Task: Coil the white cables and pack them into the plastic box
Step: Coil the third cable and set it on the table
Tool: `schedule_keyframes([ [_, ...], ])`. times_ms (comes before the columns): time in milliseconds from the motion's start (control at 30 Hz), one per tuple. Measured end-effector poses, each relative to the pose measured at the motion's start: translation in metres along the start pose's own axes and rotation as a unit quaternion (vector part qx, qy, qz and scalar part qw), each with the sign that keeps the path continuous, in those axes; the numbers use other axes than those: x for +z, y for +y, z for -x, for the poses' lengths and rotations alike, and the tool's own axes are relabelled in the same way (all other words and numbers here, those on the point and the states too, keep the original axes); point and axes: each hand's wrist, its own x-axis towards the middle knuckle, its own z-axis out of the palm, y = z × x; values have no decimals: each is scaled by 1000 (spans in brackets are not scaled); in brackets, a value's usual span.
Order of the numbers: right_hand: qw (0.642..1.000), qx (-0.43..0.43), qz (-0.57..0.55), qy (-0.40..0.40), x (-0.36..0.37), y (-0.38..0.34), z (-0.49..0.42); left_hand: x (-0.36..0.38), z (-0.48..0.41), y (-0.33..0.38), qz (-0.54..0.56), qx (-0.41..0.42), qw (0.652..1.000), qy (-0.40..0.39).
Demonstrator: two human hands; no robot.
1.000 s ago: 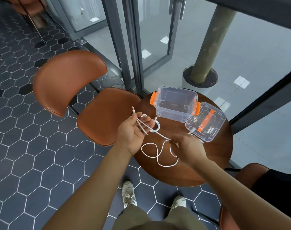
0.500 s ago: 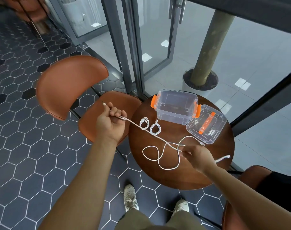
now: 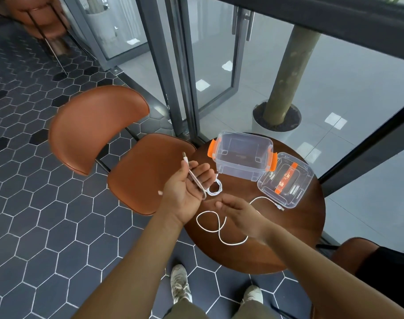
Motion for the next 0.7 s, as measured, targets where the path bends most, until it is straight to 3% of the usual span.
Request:
schedule_keyframes([
  [133, 995, -27, -100, -11, 15, -11, -1, 5, 1, 3, -10, 16, 1000, -12],
  [300, 985, -128, 72, 88, 28, -11, -22, 6, 2, 4, -40, 30, 999, -14],
  [467, 941, -98, 281, 162, 15, 19, -27, -7, 4, 7, -47, 34, 998, 7],
  [533, 936, -118, 302, 140, 10, 29, -27, -11, 4, 9, -38, 23, 999, 5],
  [700, 964, -106, 245, 14, -16, 21, -19, -24, 7, 14, -20, -15, 998, -58],
])
